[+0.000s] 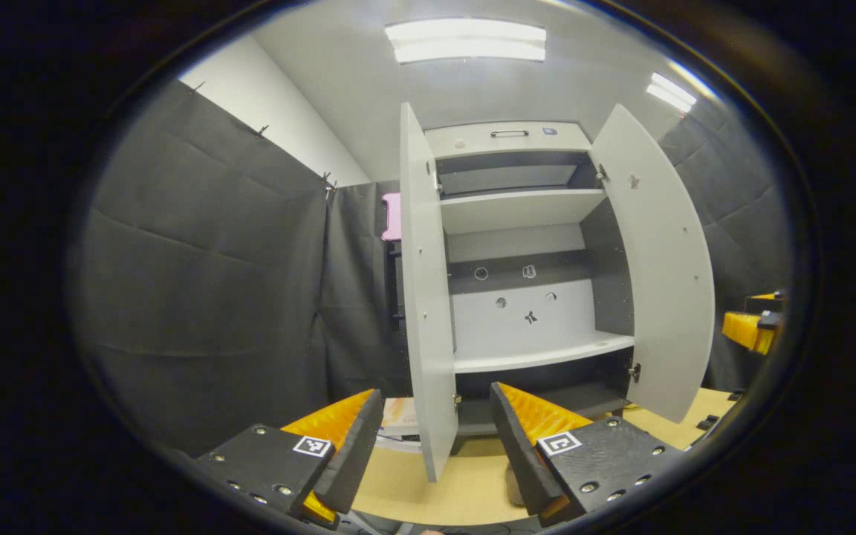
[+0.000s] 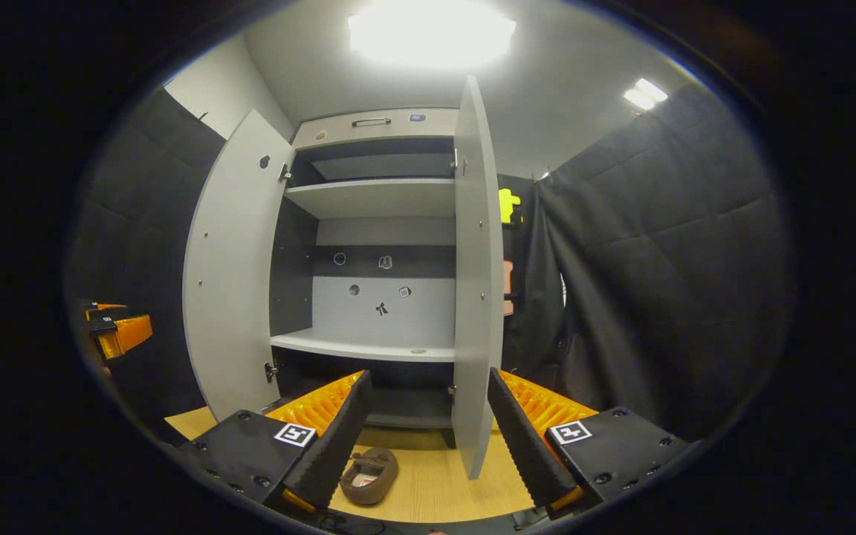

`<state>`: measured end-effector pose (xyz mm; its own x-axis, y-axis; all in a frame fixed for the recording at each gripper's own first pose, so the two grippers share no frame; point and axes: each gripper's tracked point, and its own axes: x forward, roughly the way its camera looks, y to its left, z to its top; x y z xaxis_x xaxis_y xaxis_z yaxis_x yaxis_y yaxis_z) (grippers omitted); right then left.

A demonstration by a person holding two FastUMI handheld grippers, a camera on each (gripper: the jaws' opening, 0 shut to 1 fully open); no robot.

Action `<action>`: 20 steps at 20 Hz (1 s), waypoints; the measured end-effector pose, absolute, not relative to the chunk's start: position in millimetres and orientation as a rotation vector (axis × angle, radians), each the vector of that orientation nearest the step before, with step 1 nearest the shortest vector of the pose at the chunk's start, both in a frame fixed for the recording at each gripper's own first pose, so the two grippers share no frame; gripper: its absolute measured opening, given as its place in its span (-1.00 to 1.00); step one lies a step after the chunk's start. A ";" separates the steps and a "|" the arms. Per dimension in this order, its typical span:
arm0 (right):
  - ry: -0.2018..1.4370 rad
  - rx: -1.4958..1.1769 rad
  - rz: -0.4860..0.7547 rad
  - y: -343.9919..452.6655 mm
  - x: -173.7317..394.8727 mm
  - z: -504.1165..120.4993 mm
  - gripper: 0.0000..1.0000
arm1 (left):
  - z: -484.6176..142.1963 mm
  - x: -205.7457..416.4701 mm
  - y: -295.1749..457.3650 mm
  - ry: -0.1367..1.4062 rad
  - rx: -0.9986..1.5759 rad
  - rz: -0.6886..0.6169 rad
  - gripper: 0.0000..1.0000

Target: Grab one shoe with the right hand and put it into the shoe cabinet, grab the other shoe with the left hand and put it into the shoe cabinet; then close the right door with the right hand and the left door with the left hand.

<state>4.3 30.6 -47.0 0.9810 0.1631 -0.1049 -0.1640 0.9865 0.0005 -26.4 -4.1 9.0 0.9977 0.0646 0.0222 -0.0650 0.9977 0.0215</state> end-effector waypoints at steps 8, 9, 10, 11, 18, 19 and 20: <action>0.265 0.033 0.346 97.2 43.9 -120.4 0.96 | 2.9 -23.7 -8.0 -0.020 0.051 0.138 0.69; 0.288 0.016 0.354 103.6 49.9 -135.1 0.96 | 1.5 -20.7 -4.6 -0.021 0.050 0.145 0.69; 0.316 0.003 0.363 110.3 55.0 -147.6 0.97 | 1.0 -16.0 -0.7 -0.024 0.051 0.148 0.69; 0.356 0.003 0.385 121.3 58.3 -162.1 0.97 | -1.7 -12.0 4.1 -0.023 0.054 0.155 0.69; 0.684 -0.007 0.526 179.4 57.3 -279.4 0.87 | -11.0 7.2 46.9 -0.011 0.072 0.235 0.69; 0.732 -0.024 0.536 183.5 57.0 -297.2 0.86 | -13.9 6.6 53.5 -0.005 0.077 0.251 0.69; 0.765 -0.040 0.541 187.0 58.0 -310.1 0.96 | -16.3 6.9 60.2 0.002 0.079 0.266 0.69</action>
